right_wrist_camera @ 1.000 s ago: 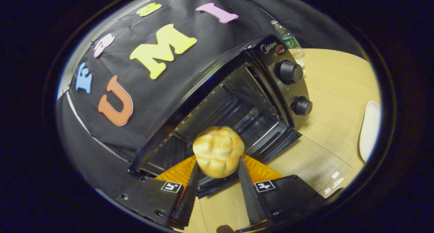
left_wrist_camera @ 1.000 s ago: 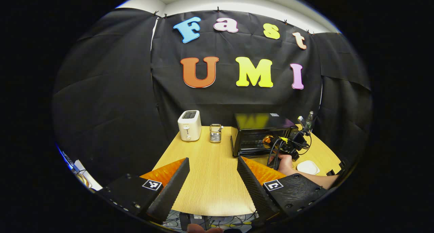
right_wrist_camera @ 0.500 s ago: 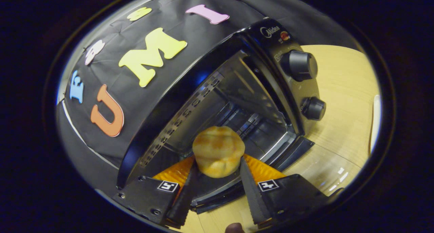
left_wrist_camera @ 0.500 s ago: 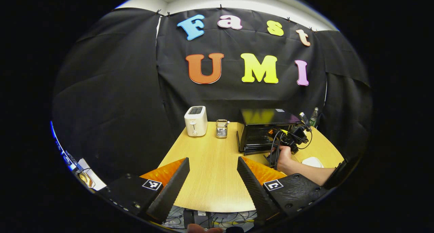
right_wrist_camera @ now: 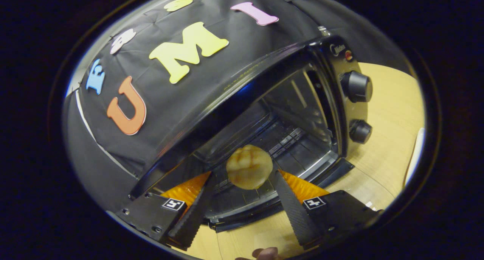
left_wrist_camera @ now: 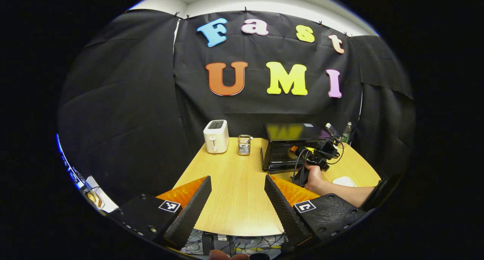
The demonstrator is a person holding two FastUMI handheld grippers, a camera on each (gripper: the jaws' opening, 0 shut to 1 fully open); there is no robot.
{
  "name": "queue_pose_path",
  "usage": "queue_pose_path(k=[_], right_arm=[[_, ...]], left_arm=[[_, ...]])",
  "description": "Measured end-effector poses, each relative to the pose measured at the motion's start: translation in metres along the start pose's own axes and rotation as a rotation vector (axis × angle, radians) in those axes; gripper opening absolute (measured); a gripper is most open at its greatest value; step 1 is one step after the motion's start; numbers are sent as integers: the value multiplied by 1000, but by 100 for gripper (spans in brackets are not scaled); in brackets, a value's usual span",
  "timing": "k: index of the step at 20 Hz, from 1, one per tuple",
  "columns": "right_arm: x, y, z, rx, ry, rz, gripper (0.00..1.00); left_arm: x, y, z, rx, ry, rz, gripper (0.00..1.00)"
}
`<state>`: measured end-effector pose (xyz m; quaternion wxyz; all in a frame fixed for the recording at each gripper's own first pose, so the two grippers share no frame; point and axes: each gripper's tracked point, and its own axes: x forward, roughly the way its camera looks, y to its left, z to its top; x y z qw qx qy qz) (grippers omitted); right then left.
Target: Open the electric oven with the left hand, put the food in, and close the electric oven.
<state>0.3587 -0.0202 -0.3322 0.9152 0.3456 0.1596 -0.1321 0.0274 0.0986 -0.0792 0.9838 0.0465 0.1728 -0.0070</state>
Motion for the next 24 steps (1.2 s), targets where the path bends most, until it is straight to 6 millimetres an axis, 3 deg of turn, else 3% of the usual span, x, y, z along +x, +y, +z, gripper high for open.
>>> queue_pose_path(k=[4,9,16,17,24], right_arm=[[-43,-4,-13,-16,53,22,96],[-119,-10,-11,-112,92,55,96],[-226,-22,23,-263,105,86,96],[-239,-24,30,-288,108,86,99],[-304,-43,89,-452,64,72,96]], left_arm=[[2,-12,-3,-30,3,-14,93],[9,-28,-8,-69,9,-34,93],[29,-62,-18,-110,6,-85,93],[34,-69,-21,-113,11,-95,93],[61,-128,-69,-141,104,-177,93]])
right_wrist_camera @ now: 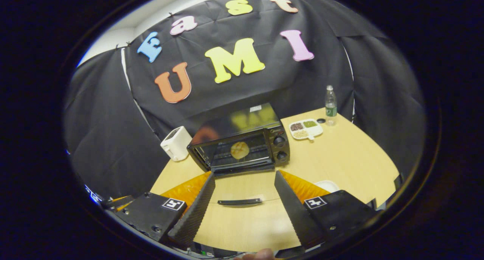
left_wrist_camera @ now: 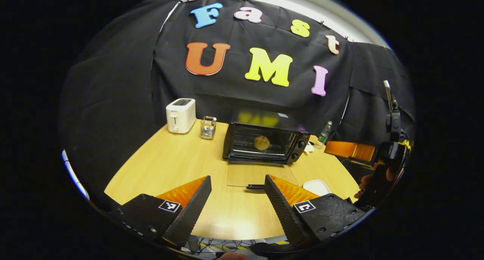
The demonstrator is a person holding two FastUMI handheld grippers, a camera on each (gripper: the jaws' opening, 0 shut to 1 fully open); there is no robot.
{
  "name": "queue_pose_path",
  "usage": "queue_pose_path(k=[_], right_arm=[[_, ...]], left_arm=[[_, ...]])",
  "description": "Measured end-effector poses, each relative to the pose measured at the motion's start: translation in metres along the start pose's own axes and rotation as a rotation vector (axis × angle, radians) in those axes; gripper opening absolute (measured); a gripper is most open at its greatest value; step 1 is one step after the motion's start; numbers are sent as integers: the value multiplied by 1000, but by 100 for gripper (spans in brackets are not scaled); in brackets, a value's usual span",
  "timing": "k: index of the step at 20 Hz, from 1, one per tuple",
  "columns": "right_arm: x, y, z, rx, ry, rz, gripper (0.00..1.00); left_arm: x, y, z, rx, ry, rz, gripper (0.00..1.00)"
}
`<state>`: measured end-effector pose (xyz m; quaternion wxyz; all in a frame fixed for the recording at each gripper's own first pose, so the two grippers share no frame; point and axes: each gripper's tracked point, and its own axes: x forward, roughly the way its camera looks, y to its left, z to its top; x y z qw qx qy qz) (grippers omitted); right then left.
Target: Open the electric oven with the left hand, put the food in, and close the electric oven.
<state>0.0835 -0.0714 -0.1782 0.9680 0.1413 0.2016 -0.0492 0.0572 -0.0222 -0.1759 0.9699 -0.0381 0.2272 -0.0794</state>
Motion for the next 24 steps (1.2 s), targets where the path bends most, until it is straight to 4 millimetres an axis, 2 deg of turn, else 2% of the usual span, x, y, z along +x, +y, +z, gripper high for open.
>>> queue_pose_path(k=[2,5,9,11,15,17,21,24], right_arm=[[-12,-14,4,-38,9,-16,96],[-26,-27,10,-73,18,-23,96],[-34,-44,16,-146,28,-30,96],[-36,-52,23,-189,25,-31,96],[-40,-70,35,-243,3,-44,96],[-37,-81,34,-244,14,-50,96],[-34,-103,34,-229,43,-78,96],[-31,-107,35,-229,62,-88,96]], left_arm=[[13,-15,-22,-23,50,-21,93],[35,-37,-41,-19,95,-42,93],[80,-53,-80,-25,175,-40,95],[97,-57,-100,-24,220,-30,95],[123,-63,-123,-1,261,-21,95],[137,-64,-134,3,287,-8,95],[164,-60,-142,39,294,30,95],[174,-55,-154,57,317,42,95]])
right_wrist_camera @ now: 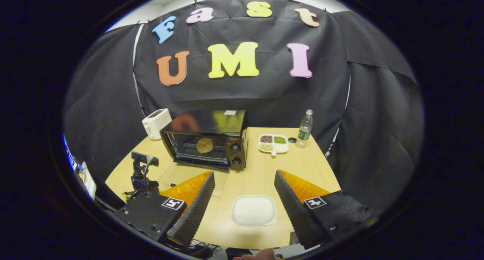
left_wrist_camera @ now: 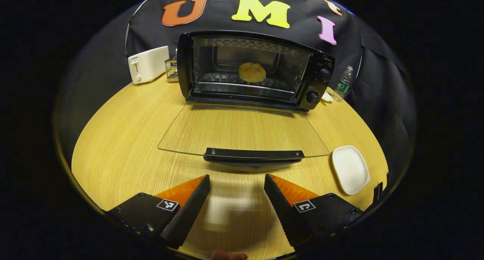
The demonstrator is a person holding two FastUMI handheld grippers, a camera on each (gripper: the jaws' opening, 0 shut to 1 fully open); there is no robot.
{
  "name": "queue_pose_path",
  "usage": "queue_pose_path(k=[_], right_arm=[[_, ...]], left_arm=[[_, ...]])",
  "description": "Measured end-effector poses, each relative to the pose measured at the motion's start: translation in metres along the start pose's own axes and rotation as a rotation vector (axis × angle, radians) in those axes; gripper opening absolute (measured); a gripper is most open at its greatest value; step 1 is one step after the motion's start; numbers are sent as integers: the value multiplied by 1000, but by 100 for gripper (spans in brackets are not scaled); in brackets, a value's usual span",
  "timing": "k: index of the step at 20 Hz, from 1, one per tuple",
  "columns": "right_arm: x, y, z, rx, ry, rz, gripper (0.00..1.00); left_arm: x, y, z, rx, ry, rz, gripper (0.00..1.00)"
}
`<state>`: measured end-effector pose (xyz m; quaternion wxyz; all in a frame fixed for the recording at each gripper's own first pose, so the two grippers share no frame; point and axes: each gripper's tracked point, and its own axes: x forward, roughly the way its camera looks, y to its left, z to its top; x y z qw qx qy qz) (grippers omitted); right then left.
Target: Open the electric oven with the left hand, put the food in, and close the electric oven.
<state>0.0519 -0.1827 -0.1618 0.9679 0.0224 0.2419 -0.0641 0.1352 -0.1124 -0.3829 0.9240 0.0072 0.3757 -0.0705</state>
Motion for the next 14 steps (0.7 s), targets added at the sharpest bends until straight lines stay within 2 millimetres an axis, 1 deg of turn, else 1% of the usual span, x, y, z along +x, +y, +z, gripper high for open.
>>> queue_pose_path(k=[3,5,6,9,11,14], right_arm=[[4,5,2,7,11,5,96],[6,9,6,1,12,12,96],[6,12,8,-4,10,18,96],[8,15,11,-8,2,22,97],[6,15,15,0,-4,24,97],[4,6,24,23,-24,10,97]], left_arm=[[9,4,1,15,-6,18,95],[12,3,5,35,-20,16,96],[14,3,3,61,-15,13,95],[16,-2,7,93,-33,-3,95],[16,-4,9,88,-35,-27,94],[10,-6,17,109,-38,-46,94]])
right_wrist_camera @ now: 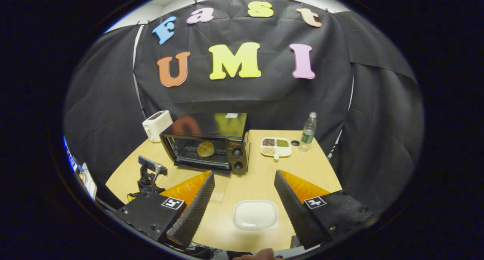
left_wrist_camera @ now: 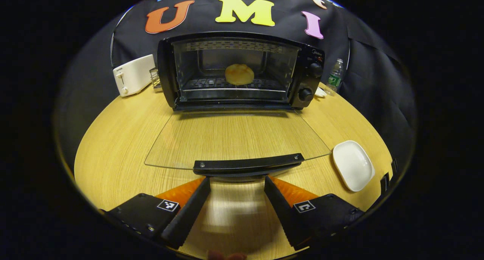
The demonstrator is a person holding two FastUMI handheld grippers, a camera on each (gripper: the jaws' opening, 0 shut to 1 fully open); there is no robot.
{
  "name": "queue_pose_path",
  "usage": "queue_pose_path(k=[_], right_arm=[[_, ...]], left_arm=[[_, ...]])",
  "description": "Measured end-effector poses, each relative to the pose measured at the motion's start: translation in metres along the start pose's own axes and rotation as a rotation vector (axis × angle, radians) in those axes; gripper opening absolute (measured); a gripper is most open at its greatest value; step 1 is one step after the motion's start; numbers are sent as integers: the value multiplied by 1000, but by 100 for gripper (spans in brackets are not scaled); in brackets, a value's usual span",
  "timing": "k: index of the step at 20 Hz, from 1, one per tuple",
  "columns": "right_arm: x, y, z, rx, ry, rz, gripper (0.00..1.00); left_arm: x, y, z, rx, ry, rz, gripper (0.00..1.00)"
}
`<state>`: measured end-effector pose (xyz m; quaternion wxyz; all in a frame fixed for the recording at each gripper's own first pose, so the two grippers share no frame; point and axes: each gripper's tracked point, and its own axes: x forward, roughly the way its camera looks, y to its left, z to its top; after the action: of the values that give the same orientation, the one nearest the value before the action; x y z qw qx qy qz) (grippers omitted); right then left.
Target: Open the electric oven with the left hand, put the food in, and close the electric oven.
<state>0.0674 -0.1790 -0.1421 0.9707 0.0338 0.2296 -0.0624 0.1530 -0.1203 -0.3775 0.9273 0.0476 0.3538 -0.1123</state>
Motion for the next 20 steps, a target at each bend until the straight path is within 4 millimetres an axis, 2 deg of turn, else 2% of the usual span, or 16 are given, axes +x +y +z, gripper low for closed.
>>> queue_pose_path(k=[5,9,11,15,17,20], right_arm=[[-4,-10,14,42,-41,-12,97],[-6,-9,15,75,-60,4,97],[-7,-9,16,85,-67,14,97],[-6,-14,27,84,-94,33,97],[-1,-16,32,70,-103,46,97],[9,-12,55,38,-156,79,97]], left_arm=[[-21,-2,33,7,-53,-15,94],[-36,-1,99,27,-186,-11,98],[-37,3,129,50,-237,13,98],[-40,-3,184,92,-337,29,97],[-52,-8,210,88,-388,37,98],[-82,-13,240,50,-467,52,97]])
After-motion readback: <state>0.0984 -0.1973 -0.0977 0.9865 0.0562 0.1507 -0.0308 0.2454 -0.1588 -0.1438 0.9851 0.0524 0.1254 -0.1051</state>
